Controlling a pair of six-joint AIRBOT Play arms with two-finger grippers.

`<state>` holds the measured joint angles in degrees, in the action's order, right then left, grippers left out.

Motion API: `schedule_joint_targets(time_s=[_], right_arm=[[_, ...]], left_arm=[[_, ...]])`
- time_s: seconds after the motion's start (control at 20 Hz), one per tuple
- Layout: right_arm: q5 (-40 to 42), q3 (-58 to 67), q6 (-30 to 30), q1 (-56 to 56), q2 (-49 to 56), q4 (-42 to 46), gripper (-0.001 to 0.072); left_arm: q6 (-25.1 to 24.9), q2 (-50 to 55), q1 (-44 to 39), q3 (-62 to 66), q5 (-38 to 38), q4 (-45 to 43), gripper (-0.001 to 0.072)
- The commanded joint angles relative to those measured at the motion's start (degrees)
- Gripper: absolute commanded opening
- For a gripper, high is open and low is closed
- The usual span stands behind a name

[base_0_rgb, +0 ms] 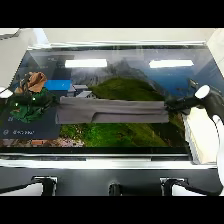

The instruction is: Fold the shirts.

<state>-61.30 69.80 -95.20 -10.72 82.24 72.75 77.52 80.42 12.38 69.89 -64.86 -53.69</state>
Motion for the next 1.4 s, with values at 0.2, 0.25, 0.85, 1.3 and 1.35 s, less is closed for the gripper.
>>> schedule_joint_targets(time_s=[0.2, 0.25, 0.85, 1.3, 1.35], right_arm=[[1.8, 8.5, -5.4, 1.3, 14.1, -2.1, 0.0055], [1.4, 8.5, -5.4, 1.3, 14.6, -2.1, 0.0074], [-14.4, 10.5, 1.4, -8.7, 18.8, -14.1, 0.0691], [-9.1, 10.8, -0.7, -3.3, 18.0, -18.1, 0.0052], [-9.6, 10.8, 0.8, -3.3, 15.5, -18.3, 0.0051]], left_arm=[[5.0, 19.8, -1.7, 12.9, -5.6, 0.2, 0.0038], [5.0, 21.0, -1.8, 12.9, -6.8, 0.2, 0.0074], [2.4, 12.7, -3.6, 13.4, -8.0, 1.9, 0.0557], [1.8, 10.2, -19.5, 13.4, -5.4, 2.8, 0.0514], [1.8, 10.8, -21.9, 13.3, -3.4, 2.8, 0.0371]])
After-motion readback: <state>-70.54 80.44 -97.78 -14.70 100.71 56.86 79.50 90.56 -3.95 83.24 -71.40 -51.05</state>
